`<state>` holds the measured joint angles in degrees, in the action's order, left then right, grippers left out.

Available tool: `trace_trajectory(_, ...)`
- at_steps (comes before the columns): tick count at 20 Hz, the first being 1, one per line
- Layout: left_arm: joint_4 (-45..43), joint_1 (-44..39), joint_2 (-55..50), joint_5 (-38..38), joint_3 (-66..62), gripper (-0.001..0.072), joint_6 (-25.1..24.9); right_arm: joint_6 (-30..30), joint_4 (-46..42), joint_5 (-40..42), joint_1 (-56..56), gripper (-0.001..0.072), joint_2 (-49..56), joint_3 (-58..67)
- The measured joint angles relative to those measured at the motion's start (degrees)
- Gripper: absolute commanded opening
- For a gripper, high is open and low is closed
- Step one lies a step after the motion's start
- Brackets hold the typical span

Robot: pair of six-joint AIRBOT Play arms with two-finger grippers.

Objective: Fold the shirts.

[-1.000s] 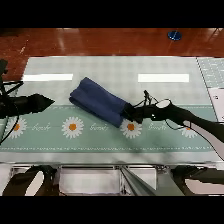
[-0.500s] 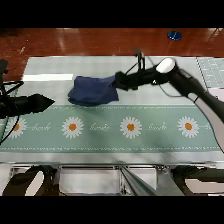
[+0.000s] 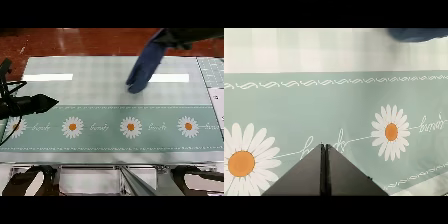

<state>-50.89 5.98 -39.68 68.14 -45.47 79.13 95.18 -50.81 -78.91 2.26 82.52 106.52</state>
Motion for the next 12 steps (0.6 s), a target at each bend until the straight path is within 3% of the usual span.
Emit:
trace_trajectory(5, 0.13, -0.52, 0.0, -0.33, 0.0, 0.0023, 0.0, 1.36, -2.78, -12.63, 18.32, 0.0021, -4.13, 2.23)
trace_trajectory(12, 0.15, -0.63, 0.0, -2.56, 0.0, 0.0023, 0.0, -0.96, -18.38, -24.26, 35.39, 0.0021, -10.95, -5.14)
